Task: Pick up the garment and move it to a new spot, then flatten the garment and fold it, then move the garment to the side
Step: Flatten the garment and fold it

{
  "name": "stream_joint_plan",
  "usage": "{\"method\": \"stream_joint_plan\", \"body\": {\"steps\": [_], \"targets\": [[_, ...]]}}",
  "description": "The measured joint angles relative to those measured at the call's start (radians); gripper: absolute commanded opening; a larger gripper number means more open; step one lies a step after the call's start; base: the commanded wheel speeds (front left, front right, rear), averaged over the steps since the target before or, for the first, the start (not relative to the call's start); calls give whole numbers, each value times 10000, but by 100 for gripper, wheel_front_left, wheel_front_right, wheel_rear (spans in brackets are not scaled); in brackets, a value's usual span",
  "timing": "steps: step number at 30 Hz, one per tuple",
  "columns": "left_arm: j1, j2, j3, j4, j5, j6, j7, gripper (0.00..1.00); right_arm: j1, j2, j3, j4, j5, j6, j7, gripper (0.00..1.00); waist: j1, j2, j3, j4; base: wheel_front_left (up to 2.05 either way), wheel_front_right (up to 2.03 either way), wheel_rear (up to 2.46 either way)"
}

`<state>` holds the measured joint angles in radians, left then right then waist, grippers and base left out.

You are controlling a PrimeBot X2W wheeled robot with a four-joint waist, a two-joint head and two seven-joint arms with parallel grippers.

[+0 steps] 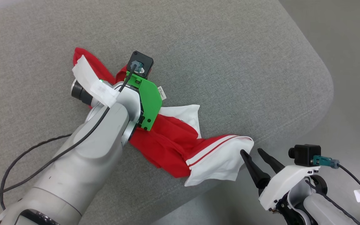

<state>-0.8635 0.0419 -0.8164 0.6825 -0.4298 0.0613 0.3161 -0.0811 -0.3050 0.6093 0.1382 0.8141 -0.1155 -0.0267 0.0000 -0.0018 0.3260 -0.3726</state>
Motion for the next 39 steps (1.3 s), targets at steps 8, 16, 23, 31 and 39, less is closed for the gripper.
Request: {"method": "stream_joint_plan", "body": {"steps": [8, 16, 23, 31, 39], "targets": [[-7, 0, -38, 27, -71, 2, -6, 0, -364, 226, 77, 341, 2, 144, 0, 100, 0, 0, -26, 122, 0, 0, 0], [-9, 0, -123, 29, -115, 4, -19, 0, -387, 345, 75, 761, 176, 236, -2, 100, 0, 0, -59, 218, 0, 0, 0], [-14, 0, -188, 44, -339, 13, -46, 0, -436, 541, 73, 1131, 320, 362, -38, 100, 0, 0, -64, 260, 0, 0, 0], [-23, 0, -244, 46, -395, 19, -61, 0, -748, 711, 63, 1511, 397, 525, -94, 100, 0, 0, -64, 293, 0, 0, 0], [-24, 0, -265, 46, -474, 23, -148, 0, -973, 872, -71, 1758, 495, 748, -378, 0, 0, 0, -72, 389, 0, 0, 0]]}}
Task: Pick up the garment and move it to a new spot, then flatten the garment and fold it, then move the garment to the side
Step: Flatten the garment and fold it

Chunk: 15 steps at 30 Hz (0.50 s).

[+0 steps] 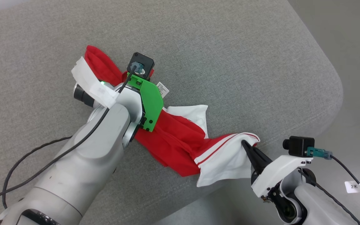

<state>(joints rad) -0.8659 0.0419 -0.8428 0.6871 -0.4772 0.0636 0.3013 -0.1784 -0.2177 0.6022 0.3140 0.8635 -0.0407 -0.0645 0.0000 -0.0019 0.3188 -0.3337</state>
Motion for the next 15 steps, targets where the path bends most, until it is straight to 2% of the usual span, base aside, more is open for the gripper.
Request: {"method": "stream_joint_plan", "body": {"steps": [6, 15], "targets": [[-3, -2, 198, -75, -128, 46, -391, 0, -8, 29, -790, -353, 591, 322, -617, 0, 0, 0, -127, 150, 0, 0, 0], [-98, -10, 1149, -581, -675, 174, -1252, 0, -469, -228, -1960, -1616, 1448, 876, -1057, 0, 0, 0, -451, 614, 0, 0, 0]]}}
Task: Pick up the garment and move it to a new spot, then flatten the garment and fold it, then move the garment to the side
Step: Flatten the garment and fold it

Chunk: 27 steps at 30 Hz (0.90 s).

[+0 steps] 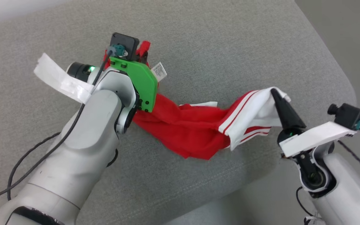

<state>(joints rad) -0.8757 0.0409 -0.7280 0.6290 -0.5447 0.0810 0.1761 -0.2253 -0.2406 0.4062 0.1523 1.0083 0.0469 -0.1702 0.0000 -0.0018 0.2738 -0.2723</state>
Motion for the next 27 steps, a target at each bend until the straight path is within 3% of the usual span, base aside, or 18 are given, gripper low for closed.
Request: {"method": "stream_joint_plan", "body": {"steps": [8, 13, 27], "targets": [[35, 196, 1099, -731, -623, 115, -917, 0, -177, -533, -1020, -1172, 947, 163, -21, 0, 0, 0, -394, 712, 0, 0, 0], [696, 677, 1724, -1160, -821, 174, -1402, 0, -174, -798, -1653, -1883, 1638, 228, 44, 0, 0, 0, -725, 1226, 0, 0, 0], [2316, 1287, 2742, -3032, -1471, 253, -2027, 0, -233, -1193, -2316, -4157, 3149, 35, 1099, 0, 0, 0, -1773, 2339, 0, 0, 0]]}}
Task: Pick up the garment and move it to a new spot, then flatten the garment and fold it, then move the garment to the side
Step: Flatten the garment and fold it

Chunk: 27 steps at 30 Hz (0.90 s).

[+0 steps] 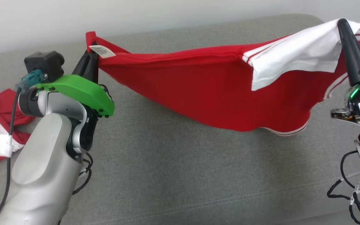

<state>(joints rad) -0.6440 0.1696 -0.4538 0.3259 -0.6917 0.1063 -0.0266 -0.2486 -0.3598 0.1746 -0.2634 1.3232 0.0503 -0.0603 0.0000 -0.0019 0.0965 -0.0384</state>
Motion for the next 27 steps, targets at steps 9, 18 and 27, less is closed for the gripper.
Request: {"method": "stream_joint_plan", "body": {"steps": [9, 18, 27], "targets": [[1053, 690, 610, -1923, -6, 88, -79, 0, -115, -263, -646, -1653, 834, -610, 399, 0, 0, 0, -670, 324, 0, 0, 0], [1064, 2050, 1486, -4349, 98, 96, 849, 0, -817, -529, -1231, -2949, 1582, -1503, 940, 0, 0, 0, -977, 349, 0, 0, 0], [1033, 2872, 1987, -5231, 59, 98, 2554, 0, -1167, -470, -1152, -2558, 2205, -1797, 1455, 0, 0, 0, -330, 255, 0, 0, 0]]}}
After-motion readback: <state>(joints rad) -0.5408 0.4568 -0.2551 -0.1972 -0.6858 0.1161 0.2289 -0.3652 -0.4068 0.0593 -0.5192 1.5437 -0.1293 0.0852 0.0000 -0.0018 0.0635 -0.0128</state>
